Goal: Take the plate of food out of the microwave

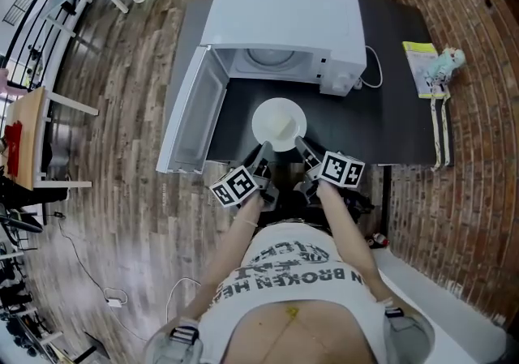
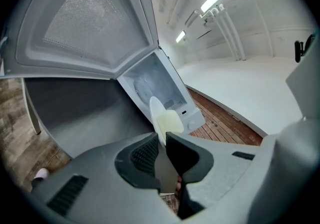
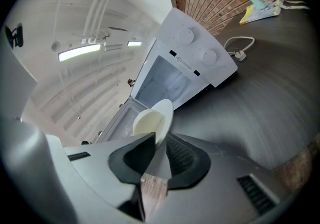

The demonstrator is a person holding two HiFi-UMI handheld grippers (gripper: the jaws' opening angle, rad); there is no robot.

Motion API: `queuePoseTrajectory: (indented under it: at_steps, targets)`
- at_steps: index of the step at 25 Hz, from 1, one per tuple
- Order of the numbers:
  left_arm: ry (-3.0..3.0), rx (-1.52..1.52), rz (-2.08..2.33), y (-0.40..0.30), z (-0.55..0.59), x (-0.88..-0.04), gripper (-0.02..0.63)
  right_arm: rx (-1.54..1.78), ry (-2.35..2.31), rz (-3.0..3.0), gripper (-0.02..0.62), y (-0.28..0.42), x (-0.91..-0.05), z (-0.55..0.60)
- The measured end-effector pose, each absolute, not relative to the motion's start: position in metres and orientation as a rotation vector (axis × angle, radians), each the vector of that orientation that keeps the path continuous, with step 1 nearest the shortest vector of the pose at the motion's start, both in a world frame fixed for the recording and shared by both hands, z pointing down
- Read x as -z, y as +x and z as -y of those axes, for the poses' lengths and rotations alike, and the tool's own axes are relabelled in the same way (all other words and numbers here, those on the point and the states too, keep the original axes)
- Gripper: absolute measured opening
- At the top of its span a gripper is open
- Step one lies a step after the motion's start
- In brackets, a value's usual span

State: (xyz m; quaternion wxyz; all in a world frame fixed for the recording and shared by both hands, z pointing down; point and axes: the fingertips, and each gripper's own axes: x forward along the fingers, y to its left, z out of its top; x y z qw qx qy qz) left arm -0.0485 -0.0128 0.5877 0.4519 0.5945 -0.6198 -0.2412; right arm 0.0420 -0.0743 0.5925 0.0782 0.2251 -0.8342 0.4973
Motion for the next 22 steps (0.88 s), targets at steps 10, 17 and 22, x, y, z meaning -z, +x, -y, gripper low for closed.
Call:
queuePoseTrajectory:
  at_steps: [10, 17, 22]
  targets:
    - [1.497, 0.602, 1.47, -0.079, 0.003, -0.581, 0.051, -1.471, 0.733, 2.499, 0.067, 0.011, -0.589, 0.06]
    - [1.555, 0.568, 1.436, -0.106, -0.01, -0.579, 0.051, -1.479, 0.809, 2.519, 0.067, -0.012, -0.586, 0.042]
    - [1.58, 0.536, 1.393, -0.112, -0.02, -0.588, 0.051, -1.513, 0.87, 2.512, 0.067, -0.017, -0.597, 0.027]
